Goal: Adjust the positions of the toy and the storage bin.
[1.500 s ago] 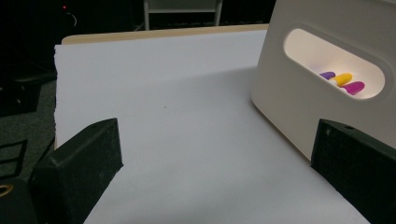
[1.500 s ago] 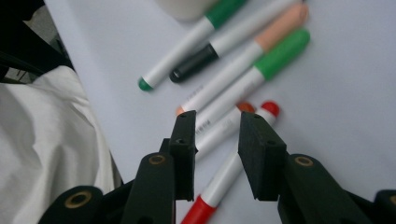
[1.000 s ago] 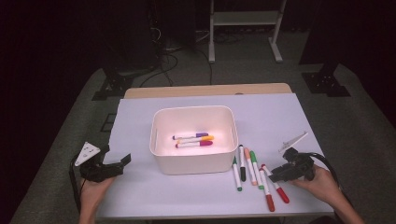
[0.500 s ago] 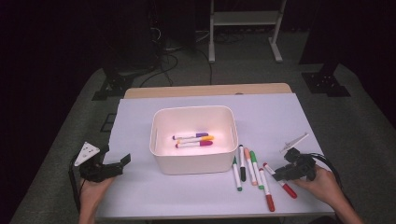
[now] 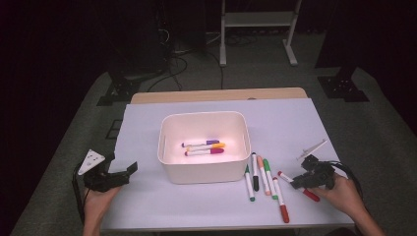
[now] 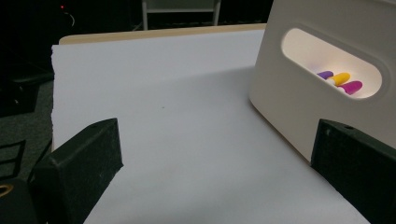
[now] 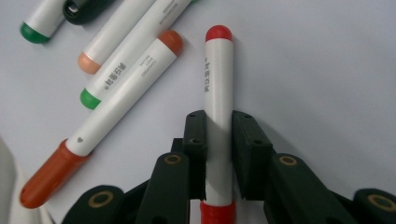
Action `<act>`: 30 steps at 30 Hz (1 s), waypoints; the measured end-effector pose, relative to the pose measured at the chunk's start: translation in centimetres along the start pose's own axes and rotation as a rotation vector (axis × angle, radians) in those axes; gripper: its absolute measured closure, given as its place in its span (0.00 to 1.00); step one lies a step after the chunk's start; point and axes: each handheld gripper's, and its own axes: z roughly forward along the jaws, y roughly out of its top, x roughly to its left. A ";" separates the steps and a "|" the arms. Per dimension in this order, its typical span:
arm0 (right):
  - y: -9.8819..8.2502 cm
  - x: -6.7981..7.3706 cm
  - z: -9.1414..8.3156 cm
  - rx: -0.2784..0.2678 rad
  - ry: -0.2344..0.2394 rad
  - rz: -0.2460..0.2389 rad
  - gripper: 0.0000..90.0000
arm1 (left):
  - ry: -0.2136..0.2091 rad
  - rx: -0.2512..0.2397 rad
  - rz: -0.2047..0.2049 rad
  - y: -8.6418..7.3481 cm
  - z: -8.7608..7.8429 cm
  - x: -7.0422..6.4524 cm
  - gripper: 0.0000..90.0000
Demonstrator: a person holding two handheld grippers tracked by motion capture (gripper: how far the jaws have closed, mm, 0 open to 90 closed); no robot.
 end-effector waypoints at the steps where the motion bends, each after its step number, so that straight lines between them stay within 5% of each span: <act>1: 0.0 -0.2 0.0 -0.004 0.018 0.011 0.84 | 0.001 0.000 0.000 0.0 0.0 0.0 0.01; 6: 0.0 -1.7 -0.9 -0.039 0.116 0.050 0.84 | 0.003 -0.003 -0.004 0.0 0.0 0.1 0.01; 11: 1.3 -1.6 -3.0 -0.073 0.159 0.031 0.84 | 0.002 0.000 0.000 0.0 0.1 0.0 0.01; 19: 5.5 -0.1 -7.0 -0.112 0.214 -0.054 0.84 | -0.002 -0.006 -0.005 0.0 0.0 0.0 0.01; 30: 12.6 3.1 -10.0 -0.114 0.302 -0.190 0.84 | -0.003 -0.007 -0.005 0.0 0.0 0.1 0.01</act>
